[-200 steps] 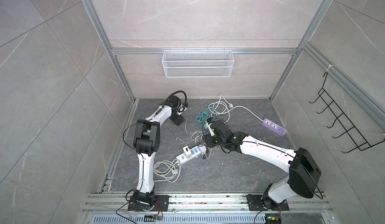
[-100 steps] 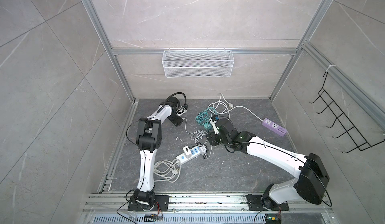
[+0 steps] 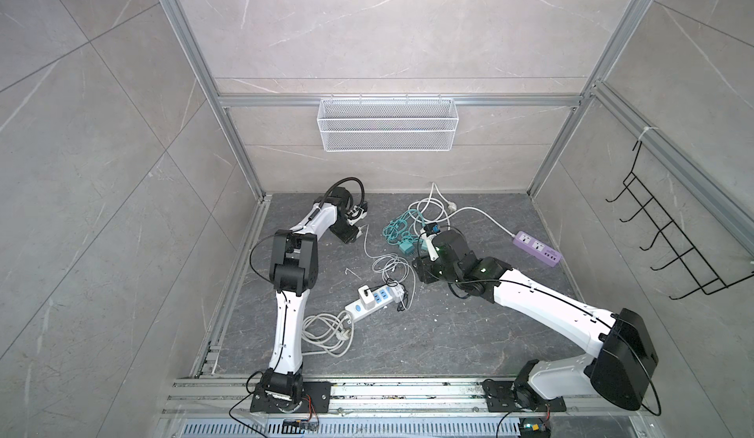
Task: Insert the plug
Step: 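Carry the vivo charger toward the right gripper while the right gripper approaches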
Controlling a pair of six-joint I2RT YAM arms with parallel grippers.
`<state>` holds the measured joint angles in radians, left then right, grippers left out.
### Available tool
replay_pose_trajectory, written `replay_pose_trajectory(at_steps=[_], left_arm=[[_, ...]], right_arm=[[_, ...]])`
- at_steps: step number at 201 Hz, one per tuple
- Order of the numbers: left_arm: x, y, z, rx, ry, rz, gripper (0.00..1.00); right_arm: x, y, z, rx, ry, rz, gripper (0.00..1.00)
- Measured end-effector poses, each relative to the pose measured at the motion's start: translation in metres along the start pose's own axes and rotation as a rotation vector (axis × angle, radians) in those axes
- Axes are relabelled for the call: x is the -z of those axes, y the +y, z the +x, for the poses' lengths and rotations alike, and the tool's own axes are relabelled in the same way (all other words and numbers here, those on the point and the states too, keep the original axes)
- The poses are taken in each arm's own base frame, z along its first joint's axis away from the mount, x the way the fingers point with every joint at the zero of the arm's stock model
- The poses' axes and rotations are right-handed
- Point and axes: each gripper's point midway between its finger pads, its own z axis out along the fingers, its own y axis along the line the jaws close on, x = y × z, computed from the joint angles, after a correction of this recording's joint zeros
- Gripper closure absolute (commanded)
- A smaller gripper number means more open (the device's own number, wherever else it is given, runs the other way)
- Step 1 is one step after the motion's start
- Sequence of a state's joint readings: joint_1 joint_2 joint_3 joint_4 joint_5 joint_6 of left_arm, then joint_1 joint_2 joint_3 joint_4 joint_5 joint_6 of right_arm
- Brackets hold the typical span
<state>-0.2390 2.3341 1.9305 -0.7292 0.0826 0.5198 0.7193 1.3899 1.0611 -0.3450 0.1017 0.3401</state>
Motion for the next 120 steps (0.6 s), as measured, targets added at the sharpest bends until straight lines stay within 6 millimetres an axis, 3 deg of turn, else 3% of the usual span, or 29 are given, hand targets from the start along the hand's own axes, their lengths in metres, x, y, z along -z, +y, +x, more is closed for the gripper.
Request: replay_pose_trajectory(at_steps=[23, 46, 93, 120], left_arm=[[0.002, -0.012, -0.001, 0.049, -0.080, 0.009, 0.77], [0.014, -0.042, -0.004, 0.060, -0.173, 0.045, 0.77], [0.063, -0.097, -0.062, -0.050, -0.448, 0.032, 0.77], [0.091, -0.122, -0.076, -0.103, -0.557, 0.021, 0.77]], right_arm=[[0.004, -0.012, -0.007, -0.037, -0.009, -0.004, 0.43], [0.006, -0.020, -0.011, -0.064, -0.009, -0.023, 0.43], [0.011, -0.010, -0.022, -0.097, -0.014, -0.113, 0.43], [0.018, 0.002, -0.034, -0.116, -0.028, -0.178, 0.43]])
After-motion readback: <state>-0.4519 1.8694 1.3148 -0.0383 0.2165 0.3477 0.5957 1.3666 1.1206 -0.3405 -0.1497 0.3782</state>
